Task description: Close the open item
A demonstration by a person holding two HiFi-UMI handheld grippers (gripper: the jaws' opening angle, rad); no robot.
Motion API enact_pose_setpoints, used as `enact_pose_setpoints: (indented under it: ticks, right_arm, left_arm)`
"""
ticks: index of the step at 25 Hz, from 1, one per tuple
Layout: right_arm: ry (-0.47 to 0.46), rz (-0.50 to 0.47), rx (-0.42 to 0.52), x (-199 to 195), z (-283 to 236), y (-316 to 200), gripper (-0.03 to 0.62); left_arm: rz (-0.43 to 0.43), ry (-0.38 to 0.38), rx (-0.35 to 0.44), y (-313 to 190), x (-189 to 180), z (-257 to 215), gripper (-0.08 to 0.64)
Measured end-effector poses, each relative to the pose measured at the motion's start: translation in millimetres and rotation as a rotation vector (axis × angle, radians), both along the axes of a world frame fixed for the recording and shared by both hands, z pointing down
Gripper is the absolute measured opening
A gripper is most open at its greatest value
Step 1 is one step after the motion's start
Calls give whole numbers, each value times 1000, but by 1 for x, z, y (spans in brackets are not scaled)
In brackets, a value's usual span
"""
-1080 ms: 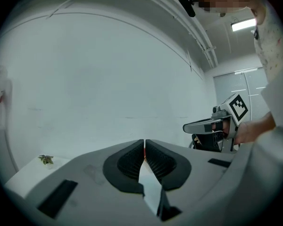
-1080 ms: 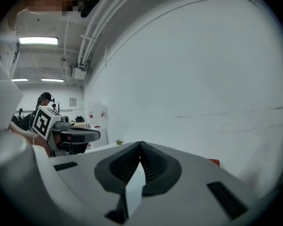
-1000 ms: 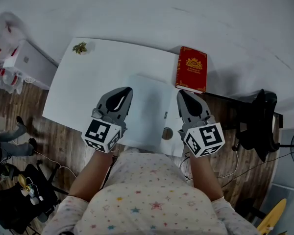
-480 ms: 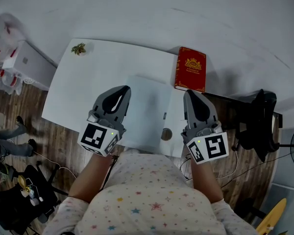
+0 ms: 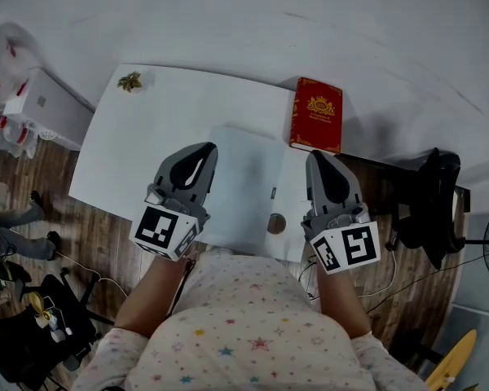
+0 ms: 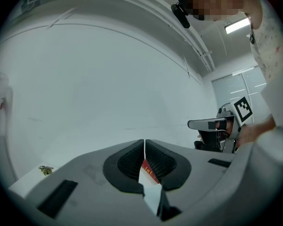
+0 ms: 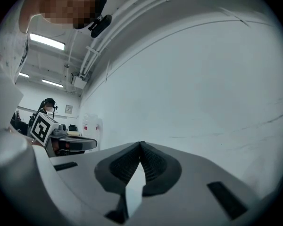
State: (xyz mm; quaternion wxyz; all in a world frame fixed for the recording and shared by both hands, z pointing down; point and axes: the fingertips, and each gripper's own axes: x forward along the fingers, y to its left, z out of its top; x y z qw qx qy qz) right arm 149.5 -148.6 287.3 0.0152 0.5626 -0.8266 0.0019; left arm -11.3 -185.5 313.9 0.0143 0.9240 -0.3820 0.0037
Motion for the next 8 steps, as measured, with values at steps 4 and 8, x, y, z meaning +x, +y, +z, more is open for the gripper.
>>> enact_pose_setpoints:
  ticks: [4, 8]
  right_arm:
    - [-7, -7, -4, -3, 2, 0, 2]
    - [-11, -12, -8, -6, 2, 0, 2]
  left_arm:
    - [-3, -4, 0, 0, -2, 0, 20]
    - [-8, -1, 2, 0, -4, -1, 20]
